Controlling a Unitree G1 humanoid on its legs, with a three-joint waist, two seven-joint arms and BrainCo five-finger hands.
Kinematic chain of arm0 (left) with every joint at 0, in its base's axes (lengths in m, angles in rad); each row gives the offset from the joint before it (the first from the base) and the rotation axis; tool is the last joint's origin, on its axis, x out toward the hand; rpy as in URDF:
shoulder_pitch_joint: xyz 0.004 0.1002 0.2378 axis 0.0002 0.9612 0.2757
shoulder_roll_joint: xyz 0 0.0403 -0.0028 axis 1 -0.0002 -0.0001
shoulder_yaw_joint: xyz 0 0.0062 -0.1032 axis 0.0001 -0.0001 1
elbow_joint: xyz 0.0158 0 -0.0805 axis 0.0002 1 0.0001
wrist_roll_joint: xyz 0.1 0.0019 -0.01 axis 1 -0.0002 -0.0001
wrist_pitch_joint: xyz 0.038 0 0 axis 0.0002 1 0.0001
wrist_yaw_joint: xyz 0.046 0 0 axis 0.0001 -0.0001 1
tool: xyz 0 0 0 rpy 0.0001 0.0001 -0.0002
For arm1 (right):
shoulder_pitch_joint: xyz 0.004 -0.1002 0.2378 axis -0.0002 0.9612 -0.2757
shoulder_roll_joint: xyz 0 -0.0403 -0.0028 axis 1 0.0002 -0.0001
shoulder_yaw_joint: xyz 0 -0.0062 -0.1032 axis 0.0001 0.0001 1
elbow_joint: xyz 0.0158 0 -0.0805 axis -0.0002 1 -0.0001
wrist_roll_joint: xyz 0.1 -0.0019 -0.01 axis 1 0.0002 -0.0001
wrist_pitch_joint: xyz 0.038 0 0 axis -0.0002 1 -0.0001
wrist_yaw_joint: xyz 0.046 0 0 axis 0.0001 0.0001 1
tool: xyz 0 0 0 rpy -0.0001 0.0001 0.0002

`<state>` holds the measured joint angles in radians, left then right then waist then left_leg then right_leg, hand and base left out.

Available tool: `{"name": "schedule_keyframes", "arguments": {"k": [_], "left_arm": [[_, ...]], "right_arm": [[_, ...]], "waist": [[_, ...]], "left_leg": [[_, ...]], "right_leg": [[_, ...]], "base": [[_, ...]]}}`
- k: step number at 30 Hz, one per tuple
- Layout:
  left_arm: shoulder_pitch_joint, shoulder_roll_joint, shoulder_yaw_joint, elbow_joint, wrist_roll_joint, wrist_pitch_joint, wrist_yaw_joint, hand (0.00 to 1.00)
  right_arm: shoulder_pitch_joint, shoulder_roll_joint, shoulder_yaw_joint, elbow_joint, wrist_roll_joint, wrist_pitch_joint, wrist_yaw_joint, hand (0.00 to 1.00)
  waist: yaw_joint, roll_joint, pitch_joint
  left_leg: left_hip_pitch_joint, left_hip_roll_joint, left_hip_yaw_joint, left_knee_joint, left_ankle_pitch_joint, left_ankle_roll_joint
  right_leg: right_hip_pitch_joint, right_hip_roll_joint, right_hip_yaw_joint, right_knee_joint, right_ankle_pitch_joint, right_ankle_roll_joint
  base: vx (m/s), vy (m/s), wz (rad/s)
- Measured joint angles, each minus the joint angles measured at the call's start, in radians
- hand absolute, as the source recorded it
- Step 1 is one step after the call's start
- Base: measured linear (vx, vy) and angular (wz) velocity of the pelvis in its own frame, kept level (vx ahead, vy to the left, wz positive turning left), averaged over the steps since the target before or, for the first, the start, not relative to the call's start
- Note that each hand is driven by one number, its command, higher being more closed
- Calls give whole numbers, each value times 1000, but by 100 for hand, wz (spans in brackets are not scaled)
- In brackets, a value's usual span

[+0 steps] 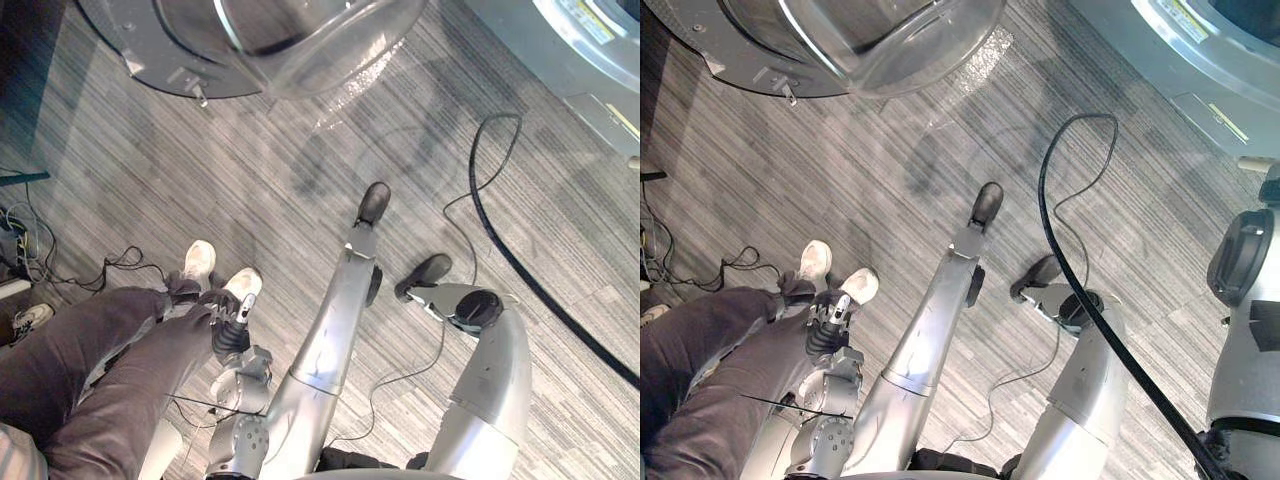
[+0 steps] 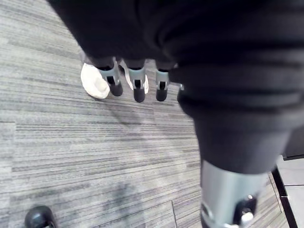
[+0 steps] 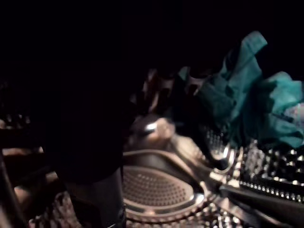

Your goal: Pick up the laundry basket with both hands and put the clothes into the washing machine.

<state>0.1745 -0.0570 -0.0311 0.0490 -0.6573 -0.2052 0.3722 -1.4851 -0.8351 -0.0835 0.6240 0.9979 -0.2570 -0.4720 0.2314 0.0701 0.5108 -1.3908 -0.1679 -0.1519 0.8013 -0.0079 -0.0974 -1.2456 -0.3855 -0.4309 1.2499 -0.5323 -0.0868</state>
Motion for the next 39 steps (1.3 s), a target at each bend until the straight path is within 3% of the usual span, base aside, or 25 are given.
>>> {"name": "schedule_keyframes", "arguments": {"k": [4, 10, 12, 17, 19, 23, 25, 27, 30, 34, 39], "left_arm": [[-11, 0, 0, 3, 0, 0, 0, 0], [-74, -1, 6, 92, 0, 6, 0, 0], [-79, -2, 17, 119, -1, 16, 0, 0], [-73, -12, 73, 183, -1, 35, 0, 0], [-58, -12, 73, 198, 0, 45, -1, 0], [-25, -12, 72, 201, 15, 72, -5, 0], [-7, -13, 78, 199, 26, 72, -19, 0], [20, -12, 82, 196, 64, 81, -30, 0], [50, -4, 87, 135, 123, 92, -65, 0], [116, -2, 164, -9, 185, 88, -88, 0], [175, -3, 327, -153, 234, 74, -81, 0]], "right_arm": [[149, 134, -95, -86, 14, -8, 24, 0], [443, 520, -149, -353, 43, -74, 31, 0], [580, 659, -123, -422, 42, -96, 34, 0], [896, 867, 4, -479, -30, -82, 40, 0], [1080, 939, 75, -525, -52, -74, 66, 0], [1306, 915, 179, -587, -116, -43, 124, 0], [1410, 912, 181, -608, -167, -29, 154, 0], [1543, 903, 181, -613, -206, 4, 196, 0], [1709, 882, 182, -659, -259, 51, 241, 0], [1833, 882, 179, -728, -322, 80, 306, 0], [1974, 890, 145, -767, -367, 112, 375, 0]], "waist": [[-1, 3, -2], [-28, 6, -6], [-31, 5, -9], [-34, 0, -60], [-52, -23, -82], [-63, -45, -95], [-81, -59, -104], [-113, -79, -132], [-127, -94, -171], [-164, -95, -219], [-174, -87, -276]], "left_leg": [[29, 11, -3, 1, -3, 3], [125, 29, 5, -9, -21, 16], [191, 32, 7, -34, -21, 17], [344, 63, 24, -119, -24, 24], [453, 88, 51, -184, -17, 34], [626, 136, 84, -274, -12, 47], [710, 150, 102, -307, -20, 58], [809, 167, 129, -353, -33, 76], [919, 189, 175, -399, -56, 88], [1038, 211, 247, -455, -77, 100], [1138, 233, 305, -490, -110, 98]], "right_leg": [[38, 16, -6, -19, 0, 0], [137, 37, -5, -55, 1, -1], [200, 44, -5, -83, 5, -8], [358, 70, -27, -187, 19, -24], [467, 78, -42, -254, 28, -16], [640, 140, -37, -402, 70, 22], [725, 162, -29, -471, 92, 33], [828, 191, -19, -564, 119, 68], [932, 221, 4, -668, 153, 88], [1033, 253, 59, -778, 195, 109], [1124, 287, 111, -888, 232, 106]], "base": [[-47, 80, -9], [-55, 94, -10], [-35, 78, -2], [24, 56, -3], [100, 11, 15], [153, 5, -29], [176, 46, -33], [177, 62, -37], [169, 68, -46], [117, 61, -59], [108, 33, -39]]}}
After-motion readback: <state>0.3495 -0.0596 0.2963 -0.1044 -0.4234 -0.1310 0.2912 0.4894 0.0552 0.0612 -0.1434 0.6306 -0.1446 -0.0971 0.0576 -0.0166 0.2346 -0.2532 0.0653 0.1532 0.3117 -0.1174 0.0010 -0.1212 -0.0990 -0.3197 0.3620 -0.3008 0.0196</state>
